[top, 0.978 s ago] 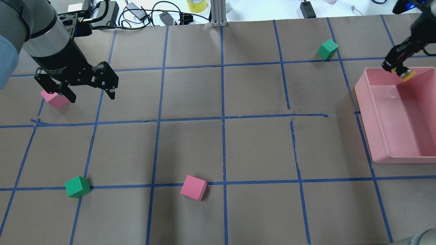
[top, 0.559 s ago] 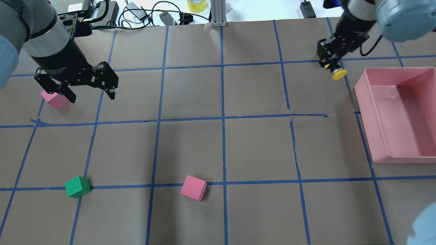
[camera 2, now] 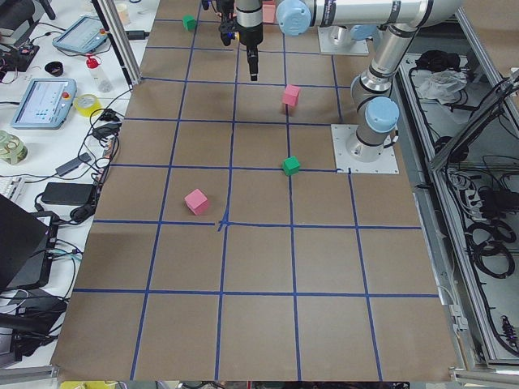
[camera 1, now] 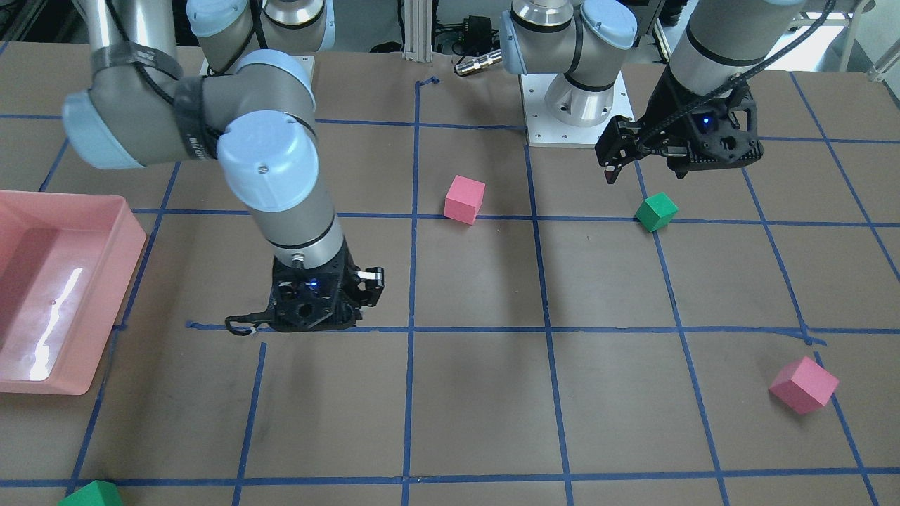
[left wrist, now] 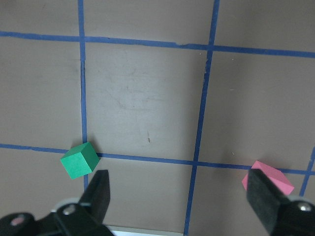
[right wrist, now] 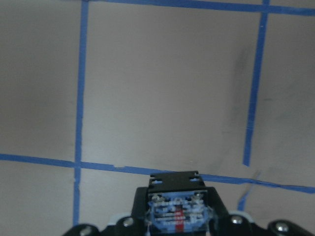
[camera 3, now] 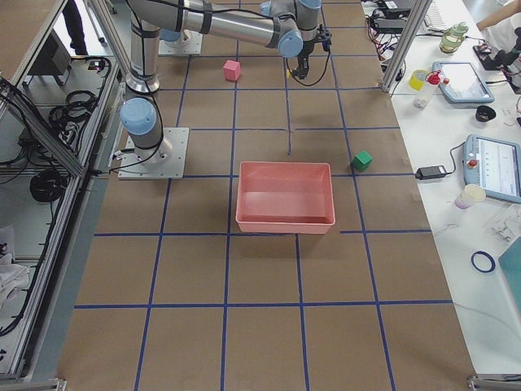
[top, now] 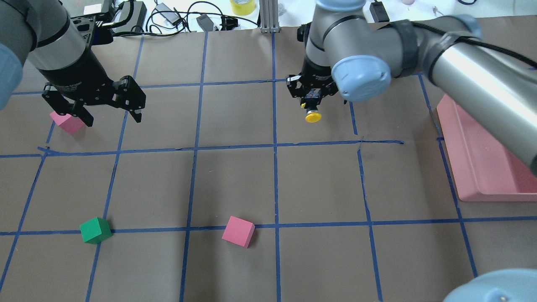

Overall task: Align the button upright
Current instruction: 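Lift the switch out of the bin and carry it to the table center, then set the switch down on the table, release, and raise the right gripper, then reach the left gripper to the switch and grasp it, then rotate the held switch with the left gripper to stand it yellow cap up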

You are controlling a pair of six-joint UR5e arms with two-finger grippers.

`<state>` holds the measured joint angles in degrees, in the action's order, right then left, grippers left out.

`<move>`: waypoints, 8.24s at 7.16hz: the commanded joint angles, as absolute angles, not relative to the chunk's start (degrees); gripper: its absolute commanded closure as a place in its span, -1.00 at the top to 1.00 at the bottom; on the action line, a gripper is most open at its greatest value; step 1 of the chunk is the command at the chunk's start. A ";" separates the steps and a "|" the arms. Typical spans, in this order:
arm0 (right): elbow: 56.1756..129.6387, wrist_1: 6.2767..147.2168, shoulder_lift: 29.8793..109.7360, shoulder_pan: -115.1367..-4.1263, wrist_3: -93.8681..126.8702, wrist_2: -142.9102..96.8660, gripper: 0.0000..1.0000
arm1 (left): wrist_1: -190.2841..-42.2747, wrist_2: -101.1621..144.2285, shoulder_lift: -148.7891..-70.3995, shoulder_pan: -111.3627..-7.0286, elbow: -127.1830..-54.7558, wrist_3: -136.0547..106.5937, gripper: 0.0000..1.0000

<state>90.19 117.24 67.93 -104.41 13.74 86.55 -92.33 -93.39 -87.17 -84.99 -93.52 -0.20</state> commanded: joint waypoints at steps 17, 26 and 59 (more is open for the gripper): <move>96.77 129.52 67.56 -106.22 13.83 88.95 1.00 | -94.04 -92.99 -87.79 -84.46 -93.68 -0.35 1.00; 79.89 82.00 88.51 -90.70 0.17 89.74 1.00 | -65.60 -83.32 -102.28 -100.44 -102.30 -11.77 1.00; 89.91 90.26 87.80 -92.37 -0.35 89.91 1.00 | -60.47 -31.31 -120.85 -92.03 -107.49 -65.39 -1.00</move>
<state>89.50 90.14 87.81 -92.37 -0.37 89.94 -60.44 -33.19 -120.33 -92.66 -107.06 -65.31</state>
